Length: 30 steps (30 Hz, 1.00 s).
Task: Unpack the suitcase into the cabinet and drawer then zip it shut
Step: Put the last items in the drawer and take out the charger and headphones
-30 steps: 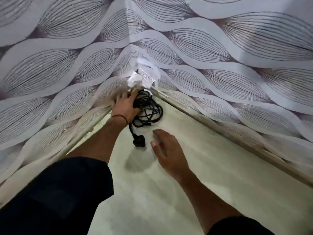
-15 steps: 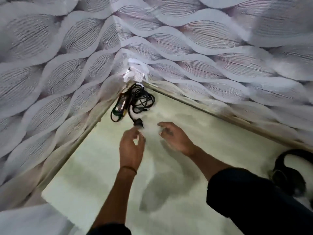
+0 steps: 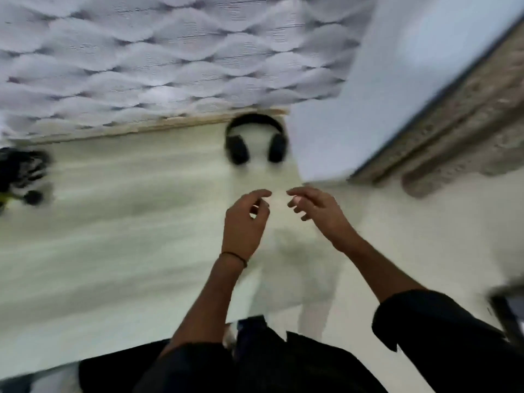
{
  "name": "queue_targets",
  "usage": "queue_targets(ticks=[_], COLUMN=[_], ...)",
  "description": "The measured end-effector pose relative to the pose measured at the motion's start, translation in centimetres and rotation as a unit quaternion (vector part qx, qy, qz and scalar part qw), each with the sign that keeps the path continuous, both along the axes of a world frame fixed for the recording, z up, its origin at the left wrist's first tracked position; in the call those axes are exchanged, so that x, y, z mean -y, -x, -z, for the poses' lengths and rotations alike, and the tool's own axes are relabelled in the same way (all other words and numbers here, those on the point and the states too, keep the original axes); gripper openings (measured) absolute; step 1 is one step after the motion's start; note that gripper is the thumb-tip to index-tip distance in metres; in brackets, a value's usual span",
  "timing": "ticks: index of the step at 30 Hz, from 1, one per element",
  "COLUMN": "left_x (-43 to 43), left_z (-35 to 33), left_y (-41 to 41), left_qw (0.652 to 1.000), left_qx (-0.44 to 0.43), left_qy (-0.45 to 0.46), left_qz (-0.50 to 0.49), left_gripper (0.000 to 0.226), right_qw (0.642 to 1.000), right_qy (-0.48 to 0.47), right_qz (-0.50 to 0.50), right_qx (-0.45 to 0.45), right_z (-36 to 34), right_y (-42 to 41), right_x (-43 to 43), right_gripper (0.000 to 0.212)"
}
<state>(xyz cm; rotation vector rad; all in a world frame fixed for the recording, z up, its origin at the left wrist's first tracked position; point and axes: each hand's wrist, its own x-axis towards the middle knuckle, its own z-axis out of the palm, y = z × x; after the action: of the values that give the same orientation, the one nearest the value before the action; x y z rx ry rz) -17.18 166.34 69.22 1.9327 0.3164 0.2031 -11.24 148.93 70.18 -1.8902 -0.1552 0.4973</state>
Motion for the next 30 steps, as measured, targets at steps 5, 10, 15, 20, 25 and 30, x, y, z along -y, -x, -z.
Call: queue_targets(ticks=[5, 10, 15, 20, 25, 30], left_x=[17.2, 36.8, 53.6, 68.2, 82.3, 96.6], left_z=[-0.9, -1.6, -1.6, -1.0, 2.2, 4.4], left_y=[0.8, 4.4, 7.9, 9.2, 7.3, 4.3], left_qw=[0.990, 0.959, 0.888, 0.816, 0.781, 0.741], left_qx=[0.024, 0.009, -0.014, -0.068, -0.111, -0.147], left_qy=[-0.015, 0.027, 0.038, 0.035, 0.016, -0.029], left_qz=[0.135, 0.283, 0.457, 0.573, 0.615, 0.655], left_gripper=[0.024, 0.024, 0.024, 0.024, 0.023, 0.023], right_qw=[0.979, 0.933, 0.853, 0.768, 0.723, 0.694], right_qy=[-0.047, -0.043, -0.025, -0.041, -0.034, -0.025], right_qz=[0.195, 0.358, 0.521, 0.639, 0.689, 0.713], right_qx=[0.023, 0.021, 0.018, 0.004, -0.029, -0.096], right_z=[-0.7, -2.0, -2.7, -1.5, 1.9, 3.5], right_y=[7.4, 17.3, 25.3, 29.4, 29.7, 27.6], right_x=[18.5, 36.9, 51.2, 62.7, 74.2, 86.2], right_gripper=[0.019, 0.019, 0.019, 0.020, 0.018, 0.017])
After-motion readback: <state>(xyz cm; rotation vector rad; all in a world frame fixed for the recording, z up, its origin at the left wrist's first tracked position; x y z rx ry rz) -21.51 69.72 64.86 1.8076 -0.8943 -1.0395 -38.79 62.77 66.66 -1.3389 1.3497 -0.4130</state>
